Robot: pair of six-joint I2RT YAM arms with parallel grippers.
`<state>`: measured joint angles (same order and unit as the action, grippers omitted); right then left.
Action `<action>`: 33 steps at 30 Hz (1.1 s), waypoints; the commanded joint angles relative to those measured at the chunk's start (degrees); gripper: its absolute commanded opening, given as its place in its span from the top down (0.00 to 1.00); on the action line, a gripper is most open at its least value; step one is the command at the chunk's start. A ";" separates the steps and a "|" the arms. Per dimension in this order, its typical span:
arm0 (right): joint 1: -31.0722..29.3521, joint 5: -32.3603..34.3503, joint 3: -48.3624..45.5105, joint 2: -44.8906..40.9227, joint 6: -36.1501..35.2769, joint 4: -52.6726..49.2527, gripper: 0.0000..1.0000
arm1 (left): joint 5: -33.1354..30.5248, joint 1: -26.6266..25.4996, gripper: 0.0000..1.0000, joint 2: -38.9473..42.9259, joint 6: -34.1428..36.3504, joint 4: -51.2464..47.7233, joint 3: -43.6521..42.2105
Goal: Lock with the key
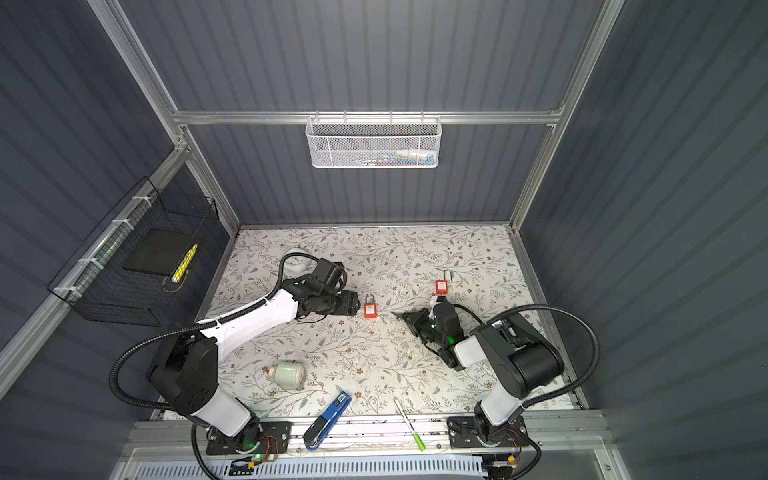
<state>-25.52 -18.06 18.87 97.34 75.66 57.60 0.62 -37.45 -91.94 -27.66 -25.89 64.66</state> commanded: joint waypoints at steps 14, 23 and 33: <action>-5.77 11.21 6.08 9.00 4.67 7.54 1.00 | 0.65 0.80 0.22 4.25 0.39 -3.25 -1.66; -6.28 12.65 7.98 8.65 4.83 -0.89 1.00 | 1.57 0.81 0.22 3.92 0.51 -4.43 -0.97; -6.47 13.17 7.41 7.16 5.00 -3.48 0.63 | 1.13 0.80 0.22 4.40 0.61 -4.91 -1.29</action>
<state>-31.66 -6.02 26.68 105.75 81.03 56.93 1.28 -37.01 -88.62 -27.64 -29.02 62.89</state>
